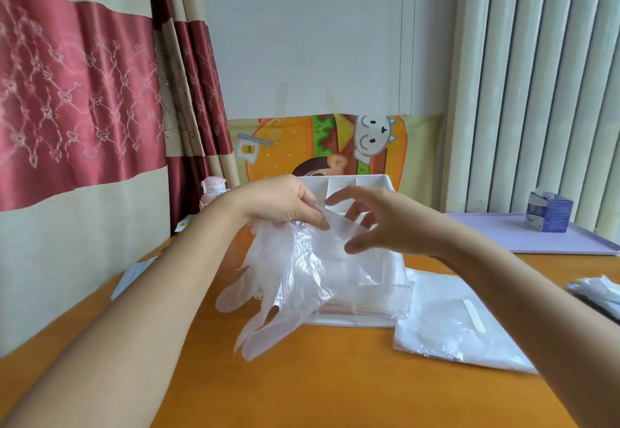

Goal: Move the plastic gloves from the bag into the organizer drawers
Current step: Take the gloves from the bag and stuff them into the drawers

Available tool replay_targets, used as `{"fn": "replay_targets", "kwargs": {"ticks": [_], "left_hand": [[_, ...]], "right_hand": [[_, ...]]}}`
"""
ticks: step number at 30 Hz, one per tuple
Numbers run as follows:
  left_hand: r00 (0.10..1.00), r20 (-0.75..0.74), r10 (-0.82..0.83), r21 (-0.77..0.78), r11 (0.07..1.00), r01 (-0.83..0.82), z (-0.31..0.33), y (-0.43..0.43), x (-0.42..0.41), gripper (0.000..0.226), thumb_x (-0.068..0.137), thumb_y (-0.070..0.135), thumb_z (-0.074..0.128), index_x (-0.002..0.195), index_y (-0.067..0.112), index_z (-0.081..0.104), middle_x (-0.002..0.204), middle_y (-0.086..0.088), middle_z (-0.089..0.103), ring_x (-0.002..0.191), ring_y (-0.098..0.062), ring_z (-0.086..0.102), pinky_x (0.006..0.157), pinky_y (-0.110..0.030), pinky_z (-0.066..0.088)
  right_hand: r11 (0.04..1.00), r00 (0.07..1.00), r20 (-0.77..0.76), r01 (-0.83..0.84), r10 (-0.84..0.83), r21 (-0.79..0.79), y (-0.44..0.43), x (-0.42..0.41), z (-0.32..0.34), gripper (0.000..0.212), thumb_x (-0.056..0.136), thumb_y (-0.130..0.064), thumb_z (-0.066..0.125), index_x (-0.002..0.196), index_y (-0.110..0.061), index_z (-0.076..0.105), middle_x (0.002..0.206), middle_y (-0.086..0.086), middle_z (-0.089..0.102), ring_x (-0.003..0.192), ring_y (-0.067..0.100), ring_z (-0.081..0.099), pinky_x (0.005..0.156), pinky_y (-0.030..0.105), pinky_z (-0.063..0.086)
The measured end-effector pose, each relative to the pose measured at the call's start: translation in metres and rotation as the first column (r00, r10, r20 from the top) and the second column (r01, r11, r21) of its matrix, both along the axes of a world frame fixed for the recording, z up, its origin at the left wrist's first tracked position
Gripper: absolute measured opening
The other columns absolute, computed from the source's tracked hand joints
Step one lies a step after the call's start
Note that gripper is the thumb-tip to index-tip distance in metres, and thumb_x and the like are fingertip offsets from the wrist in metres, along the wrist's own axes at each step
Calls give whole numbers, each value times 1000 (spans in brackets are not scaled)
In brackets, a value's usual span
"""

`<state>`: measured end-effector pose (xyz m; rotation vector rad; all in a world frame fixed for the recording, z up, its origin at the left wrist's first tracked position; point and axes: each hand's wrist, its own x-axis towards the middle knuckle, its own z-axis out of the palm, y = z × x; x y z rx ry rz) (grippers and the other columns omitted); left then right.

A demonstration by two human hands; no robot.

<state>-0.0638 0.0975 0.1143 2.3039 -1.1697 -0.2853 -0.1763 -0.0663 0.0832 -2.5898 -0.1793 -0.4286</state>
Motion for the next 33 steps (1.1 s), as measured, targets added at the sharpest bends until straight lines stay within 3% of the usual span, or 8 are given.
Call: {"fn": "replay_targets", "kwargs": {"ticks": [4,7,10,14,16,24,30,33], "left_hand": [[999,-29,21,57,998,-19,-5,-2,10,24,72,45,79,81,22,76,60,16,60,68,-9,52,65,-23,39],[997,-68,32,113,993,-24,-6,4,15,57,60,56,83,85,6,72,68,-1,55,65,-18,45,65,-26,33],[992,-47,114,128,986,-108,-4,11,19,27,79,34,77,76,9,67,50,7,51,33,-4,38,38,-11,27],[979,4,203,-25,979,-203,-14,11,34,23,79,31,78,82,10,71,62,6,60,52,-5,50,48,-14,36],[975,34,222,-70,973,-219,-24,6,39,27,79,26,79,65,9,64,59,2,58,54,-8,51,52,-17,38],[943,309,123,97,982,-160,-47,-20,36,49,76,20,79,54,13,36,50,-3,41,45,-16,54,52,-25,38],[916,385,110,180,965,-191,-48,-30,35,56,74,17,79,50,14,30,44,-2,31,53,-21,52,48,-25,23],[917,389,90,218,958,-186,-51,-31,35,58,74,16,80,50,14,27,47,-5,32,52,-21,48,51,-26,24]], "right_hand": [[979,993,112,23,-47,200,-6,9,-8,4,90,-11,63,91,-8,65,68,0,69,54,14,65,57,24,53],[946,985,119,85,-128,311,-14,14,-14,14,91,-9,61,80,-1,66,61,1,68,48,14,61,53,21,51],[911,968,115,163,-221,379,-23,15,-20,18,89,-7,62,72,-6,65,59,3,67,45,13,59,50,17,47],[912,917,164,314,-363,263,-31,15,-25,20,82,-13,72,64,-8,66,48,-5,61,38,2,51,42,8,37],[904,895,160,389,-417,179,-32,16,-27,21,79,-20,76,63,-10,66,51,-5,60,46,7,54,42,12,36],[744,773,225,633,-593,-215,-25,15,-23,27,78,-35,76,74,-16,58,67,-2,55,66,23,52,46,26,29],[932,923,188,354,-335,-75,-11,8,-19,7,83,-12,67,83,-18,64,77,-5,64,76,16,60,56,17,41],[961,973,-42,218,-228,-170,4,14,-26,31,91,-3,50,109,-18,70,107,-2,69,98,16,64,78,17,48]]}}
